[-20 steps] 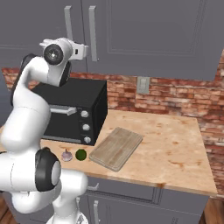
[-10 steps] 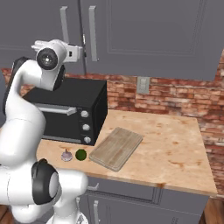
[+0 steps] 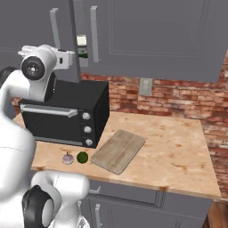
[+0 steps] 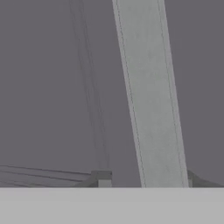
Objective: Open the cabinet. Place the bowl and condiment on the counter. Then place the lime and garlic on the cutting board.
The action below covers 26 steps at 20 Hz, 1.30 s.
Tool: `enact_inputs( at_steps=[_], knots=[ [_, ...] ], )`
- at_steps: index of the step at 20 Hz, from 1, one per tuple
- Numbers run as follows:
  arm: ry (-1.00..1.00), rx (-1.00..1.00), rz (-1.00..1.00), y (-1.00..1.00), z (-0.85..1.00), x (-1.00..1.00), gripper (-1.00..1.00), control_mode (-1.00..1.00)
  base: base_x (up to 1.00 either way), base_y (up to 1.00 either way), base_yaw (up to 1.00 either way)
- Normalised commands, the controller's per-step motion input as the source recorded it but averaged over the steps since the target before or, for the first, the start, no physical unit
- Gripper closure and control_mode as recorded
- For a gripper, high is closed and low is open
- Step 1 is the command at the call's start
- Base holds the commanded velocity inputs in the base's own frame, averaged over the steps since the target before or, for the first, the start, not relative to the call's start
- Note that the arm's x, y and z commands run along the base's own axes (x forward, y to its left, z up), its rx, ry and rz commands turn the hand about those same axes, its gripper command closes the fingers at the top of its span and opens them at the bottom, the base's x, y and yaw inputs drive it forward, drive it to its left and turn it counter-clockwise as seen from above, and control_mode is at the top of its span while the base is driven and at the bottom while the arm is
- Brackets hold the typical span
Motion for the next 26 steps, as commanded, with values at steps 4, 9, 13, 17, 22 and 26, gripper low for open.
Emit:
enact_inputs(
  at_steps=[4,9,13,17,22,26],
  knots=[
    [0.0,0.0,0.0,0.67,0.12,-0.82,1.0,-1.0,0.0,0.0,0.0],
    [0.0,0.0,0.0,0.65,0.11,-0.8,1.0,-1.0,0.0,0.0,0.0],
    [0.02,0.0,0.0,0.63,0.08,-0.73,1.0,-1.0,0.0,0.0,0.0],
    [0.09,0.0,0.0,0.61,0.06,-0.59,1.0,-1.0,0.0,0.0,0.0],
    [0.16,-0.01,0.0,0.63,0.03,-0.41,1.0,-1.0,0.0,0.0,0.0],
    [0.13,-0.03,0.0,0.64,0.02,-0.4,1.0,-1.0,0.0,0.0,0.0]
  ],
)
